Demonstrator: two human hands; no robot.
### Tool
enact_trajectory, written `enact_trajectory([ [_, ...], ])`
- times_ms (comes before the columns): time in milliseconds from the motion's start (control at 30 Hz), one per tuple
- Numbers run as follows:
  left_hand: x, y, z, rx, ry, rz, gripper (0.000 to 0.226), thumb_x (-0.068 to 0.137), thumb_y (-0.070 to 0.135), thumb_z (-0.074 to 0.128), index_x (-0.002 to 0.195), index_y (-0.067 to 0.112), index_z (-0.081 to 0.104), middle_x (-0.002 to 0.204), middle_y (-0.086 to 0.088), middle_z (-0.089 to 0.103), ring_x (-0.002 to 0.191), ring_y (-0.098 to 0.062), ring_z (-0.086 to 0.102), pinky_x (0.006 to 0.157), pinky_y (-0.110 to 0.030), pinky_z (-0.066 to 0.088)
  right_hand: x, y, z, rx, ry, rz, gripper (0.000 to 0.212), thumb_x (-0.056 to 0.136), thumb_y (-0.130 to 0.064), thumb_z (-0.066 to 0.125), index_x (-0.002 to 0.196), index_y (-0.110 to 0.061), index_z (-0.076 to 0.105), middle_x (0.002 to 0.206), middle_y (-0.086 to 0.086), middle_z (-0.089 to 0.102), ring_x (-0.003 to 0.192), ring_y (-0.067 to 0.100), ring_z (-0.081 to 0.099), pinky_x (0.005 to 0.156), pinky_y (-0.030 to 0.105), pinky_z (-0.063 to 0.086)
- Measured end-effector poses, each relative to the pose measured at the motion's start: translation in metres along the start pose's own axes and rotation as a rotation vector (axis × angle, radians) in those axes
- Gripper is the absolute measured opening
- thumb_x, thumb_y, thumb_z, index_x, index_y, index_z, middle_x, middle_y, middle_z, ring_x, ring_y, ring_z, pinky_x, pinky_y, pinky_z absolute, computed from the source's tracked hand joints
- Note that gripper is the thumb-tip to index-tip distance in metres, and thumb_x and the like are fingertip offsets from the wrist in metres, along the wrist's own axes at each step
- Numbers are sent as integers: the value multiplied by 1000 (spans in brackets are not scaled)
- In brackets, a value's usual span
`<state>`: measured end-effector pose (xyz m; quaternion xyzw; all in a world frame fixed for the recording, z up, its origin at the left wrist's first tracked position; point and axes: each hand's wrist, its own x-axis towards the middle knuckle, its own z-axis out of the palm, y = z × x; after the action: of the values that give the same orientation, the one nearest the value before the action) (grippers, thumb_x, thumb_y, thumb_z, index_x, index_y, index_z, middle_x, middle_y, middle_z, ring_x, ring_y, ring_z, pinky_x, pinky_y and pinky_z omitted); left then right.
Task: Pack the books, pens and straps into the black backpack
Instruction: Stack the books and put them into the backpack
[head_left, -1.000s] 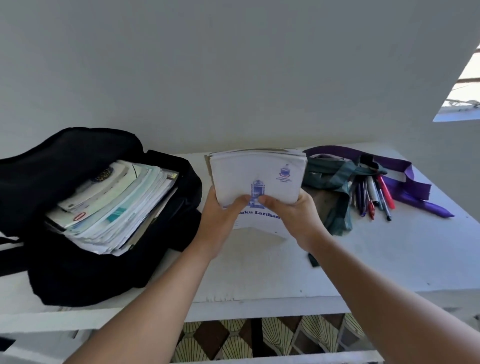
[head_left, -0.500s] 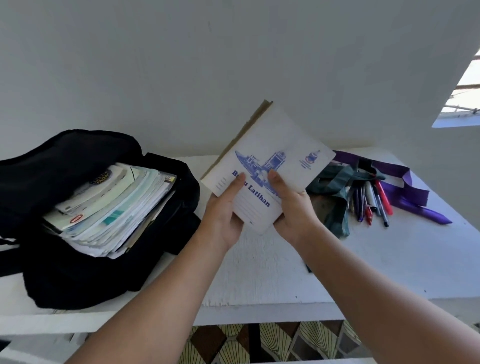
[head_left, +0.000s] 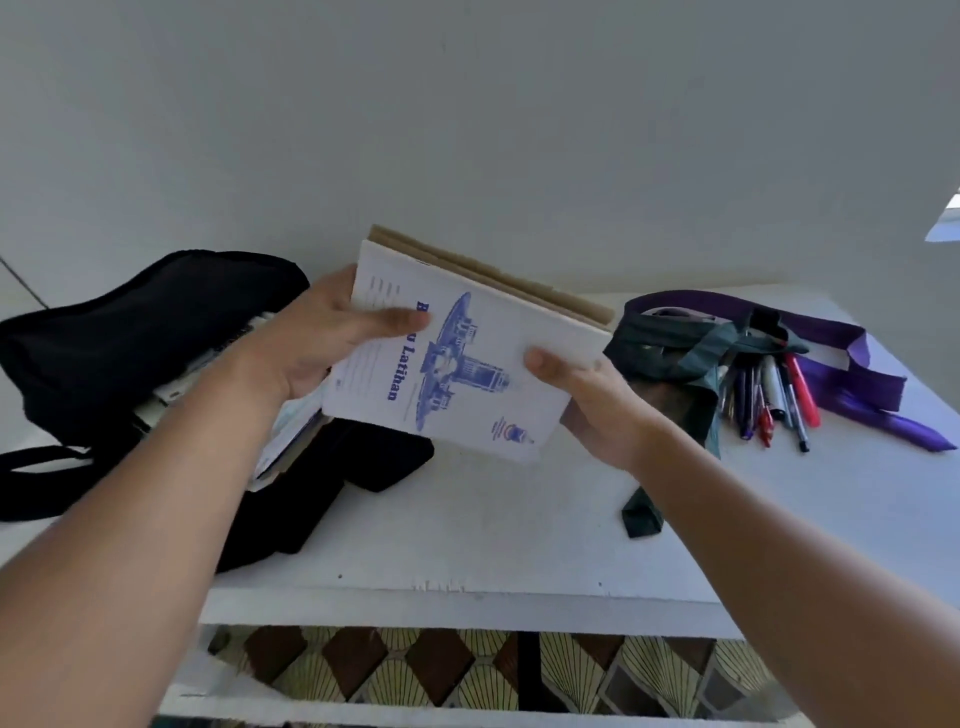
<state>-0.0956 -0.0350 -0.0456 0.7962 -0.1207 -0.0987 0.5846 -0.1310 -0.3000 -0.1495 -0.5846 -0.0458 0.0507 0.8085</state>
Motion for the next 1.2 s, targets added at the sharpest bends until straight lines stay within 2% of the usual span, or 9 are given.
enact_trajectory([
  [133,-1,2,0,121,59,-28,53,77,23,83,125,14,64,110,-5,77,97,-23,76,86,-49,61,-1,18,25,181,7,142,55,88,-26,80,139,-16,60,128,13,74,118,35,71,103,62,53],
  [267,-2,-17,-6,376,374,39,62,83,37,84,132,22,50,122,7,64,107,-12,66,90,-35,54,4,23,51,319,97,237,47,95,-29,74,138,-15,60,122,13,76,110,35,75,89,56,61],
  [400,-21,-32,-30,546,675,229,59,88,40,75,135,23,45,129,0,51,121,-20,51,103,-41,46,23,22,84,469,149,304,37,100,-26,70,133,-11,63,117,12,78,108,33,75,93,54,61],
  [467,-38,-38,-40,627,688,277,46,94,39,68,133,23,48,125,-1,53,117,-22,51,100,-41,47,38,20,104,539,190,348,33,100,-23,69,130,-10,64,113,11,79,108,30,76,100,52,58],
  [633,-70,-65,-75,732,740,252,15,106,20,47,117,19,57,98,3,63,84,-13,60,77,-39,53,71,24,158,500,243,457,36,96,-18,75,129,-8,66,110,11,80,99,28,78,88,46,64],
  [767,-69,-82,-121,1012,807,104,26,101,9,46,124,17,55,110,-6,61,100,-28,53,76,-45,52,82,38,186,458,210,504,35,95,-14,75,128,-6,66,107,13,80,92,29,80,66,45,66],
  [867,-56,-88,-155,1236,733,-115,39,98,11,54,136,17,49,129,-11,56,115,-36,46,84,-45,47,85,49,195,412,197,524,38,94,-14,77,129,-6,65,104,13,80,85,30,80,60,44,65],
  [1067,-31,-100,-195,1427,538,-307,53,93,18,62,143,18,42,132,-12,52,120,-38,45,91,-47,42,95,49,195,324,172,512,39,92,-14,79,128,-8,63,104,15,80,89,34,80,74,51,66],
  [1200,-23,-104,-211,1384,614,-190,35,101,30,56,133,16,52,123,-11,61,111,-37,55,84,-48,45,102,49,196,318,156,516,40,94,-11,76,131,-6,62,108,19,79,96,38,78,88,57,62],
])
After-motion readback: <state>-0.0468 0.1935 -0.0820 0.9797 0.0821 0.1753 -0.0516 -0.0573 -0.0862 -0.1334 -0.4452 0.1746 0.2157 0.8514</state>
